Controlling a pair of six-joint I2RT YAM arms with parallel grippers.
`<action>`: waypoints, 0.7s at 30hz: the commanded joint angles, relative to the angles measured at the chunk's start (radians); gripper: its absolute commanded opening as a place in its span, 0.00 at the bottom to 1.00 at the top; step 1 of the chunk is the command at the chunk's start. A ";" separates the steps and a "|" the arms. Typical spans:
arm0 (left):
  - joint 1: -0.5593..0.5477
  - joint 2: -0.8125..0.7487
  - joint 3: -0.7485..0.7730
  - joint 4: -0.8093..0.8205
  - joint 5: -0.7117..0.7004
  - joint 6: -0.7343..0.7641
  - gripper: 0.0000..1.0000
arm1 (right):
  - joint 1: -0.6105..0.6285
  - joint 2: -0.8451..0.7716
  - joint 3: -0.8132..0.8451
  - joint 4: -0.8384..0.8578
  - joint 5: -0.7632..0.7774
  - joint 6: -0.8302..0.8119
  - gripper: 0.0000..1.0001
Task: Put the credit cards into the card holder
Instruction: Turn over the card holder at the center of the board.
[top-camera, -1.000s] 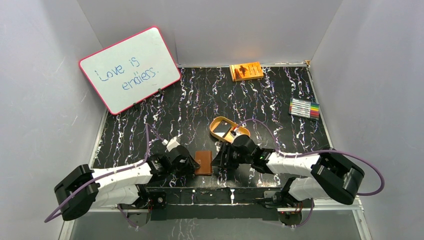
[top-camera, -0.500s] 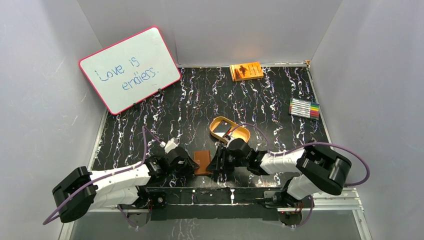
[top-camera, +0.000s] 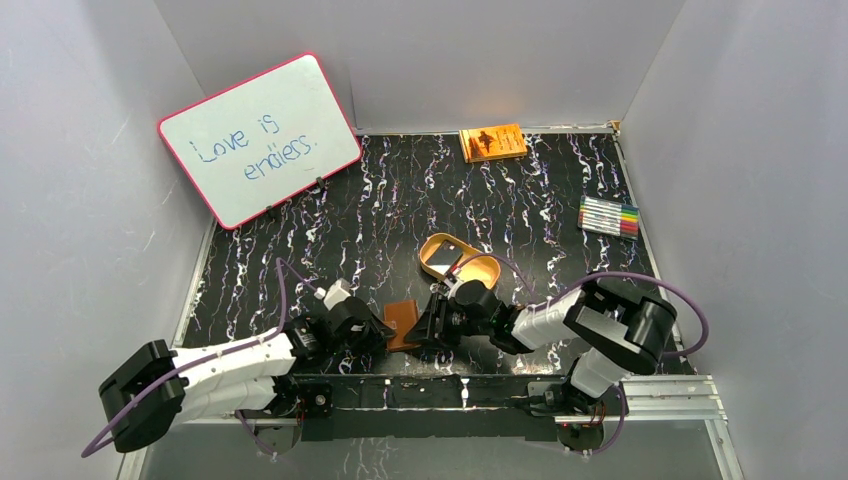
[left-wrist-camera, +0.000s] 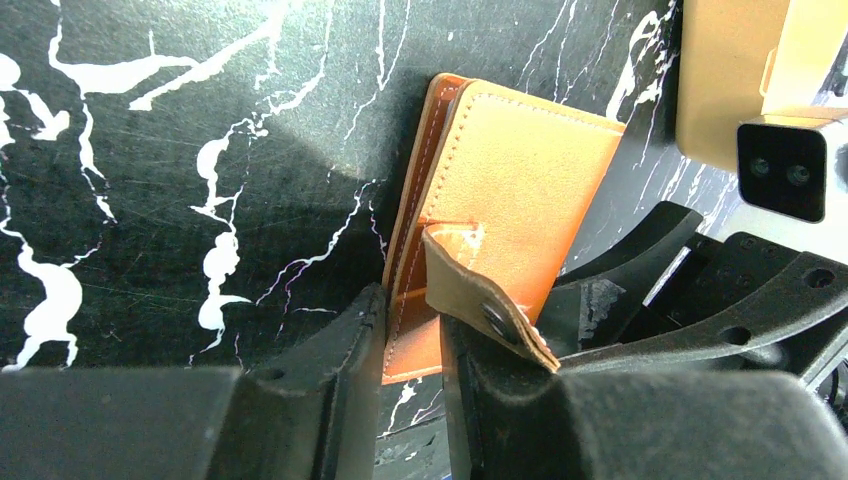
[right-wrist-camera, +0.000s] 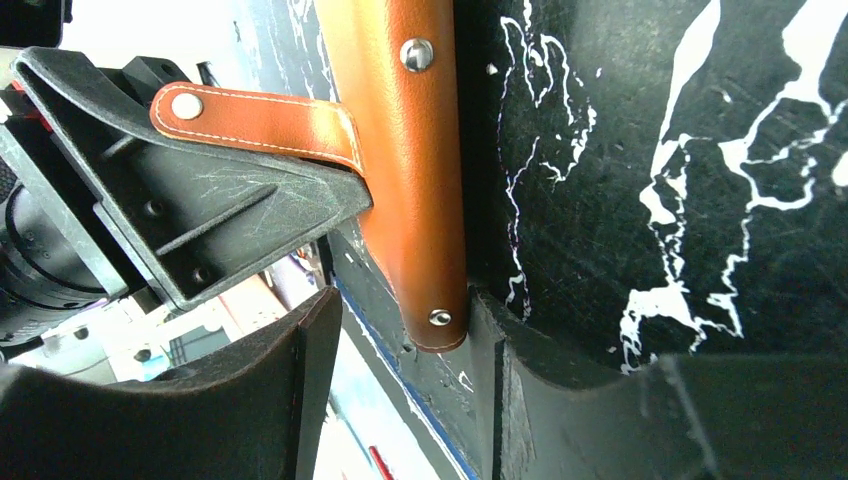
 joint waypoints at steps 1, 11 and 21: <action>0.002 0.029 -0.074 -0.238 -0.037 0.024 0.08 | 0.012 0.055 -0.024 0.075 0.001 0.036 0.57; 0.002 0.020 -0.086 -0.235 -0.033 0.018 0.07 | 0.016 0.137 0.021 0.170 -0.005 0.064 0.50; 0.001 0.012 -0.095 -0.228 -0.032 0.015 0.06 | 0.019 0.189 0.053 0.228 -0.001 0.081 0.44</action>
